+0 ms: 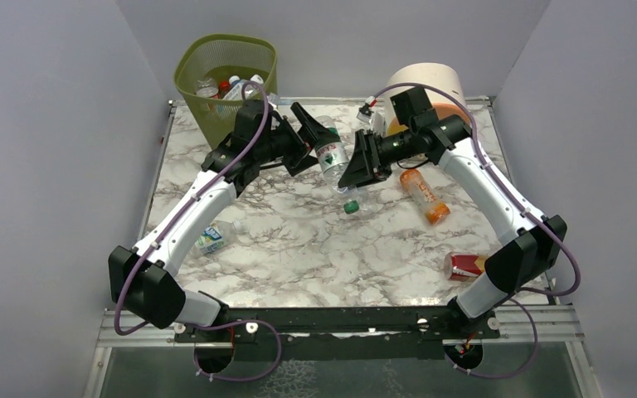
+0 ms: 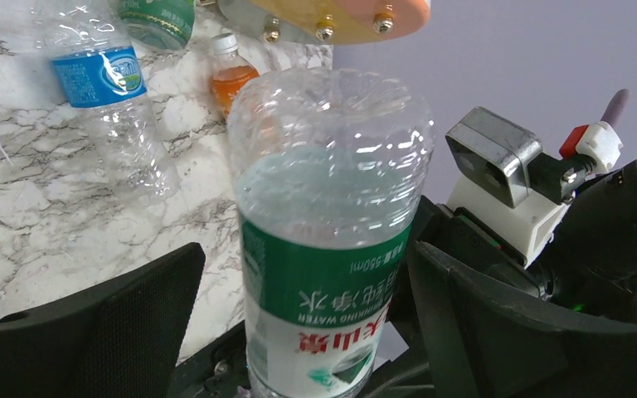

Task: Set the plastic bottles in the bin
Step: Pick up the plastic bottle at the center of the board.

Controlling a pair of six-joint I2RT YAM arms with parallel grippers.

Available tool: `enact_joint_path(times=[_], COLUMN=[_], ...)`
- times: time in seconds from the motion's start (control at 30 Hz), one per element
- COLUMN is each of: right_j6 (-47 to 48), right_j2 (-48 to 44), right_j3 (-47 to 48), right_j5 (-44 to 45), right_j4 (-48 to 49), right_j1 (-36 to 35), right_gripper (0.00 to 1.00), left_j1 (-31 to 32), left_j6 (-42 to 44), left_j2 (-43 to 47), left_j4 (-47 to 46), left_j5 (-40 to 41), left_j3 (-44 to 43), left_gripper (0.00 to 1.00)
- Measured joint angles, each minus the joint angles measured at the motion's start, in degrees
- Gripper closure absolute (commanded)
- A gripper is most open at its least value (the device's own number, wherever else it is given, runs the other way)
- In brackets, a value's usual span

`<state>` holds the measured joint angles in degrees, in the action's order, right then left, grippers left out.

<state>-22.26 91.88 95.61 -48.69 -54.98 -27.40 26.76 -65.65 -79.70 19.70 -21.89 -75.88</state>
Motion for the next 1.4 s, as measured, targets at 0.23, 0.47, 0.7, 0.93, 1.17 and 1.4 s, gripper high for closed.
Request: enact_joint_path(times=[0.23,0.47,0.7,0.93,1.17,1.4], right_j6=[-0.2,-0.24,-0.68,-1.07,-1.42,-1.95], right_j2=[0.52,1.38,2.45,3.5,4.85,5.31], right_j3=[0.0,0.0,1.03,7.39,18.84,30.95], right_j5=[-2.1,-2.4,-2.64,-1.95,1.62,6.73], right_j4=[0.02,-0.04,-0.63,-2.34,-7.98,-13.46], right_j1=[-0.81,-1.01,-1.05,-1.09,-1.01,-1.01], right_gripper=[0.59,0.57,0.35,0.0,0.01,0.01], left_j1=[1.03,1.27,1.2,1.11,-0.98,-7.26], left_j6=[0.81,1.84,2.45,3.98,5.75,7.87], left_j2=[0.0,0.44,0.48,-1.22,-5.16,-12.5], left_j4=[0.02,0.28,1.2,3.34,3.85,5.42], left_j5=[1.49,2.51,3.5,3.74,2.62,0.26], left_j3=[0.15,0.63,0.61,-2.95,-9.01,-17.62], left_gripper=[0.22,0.44,0.49,0.49,0.49,0.49])
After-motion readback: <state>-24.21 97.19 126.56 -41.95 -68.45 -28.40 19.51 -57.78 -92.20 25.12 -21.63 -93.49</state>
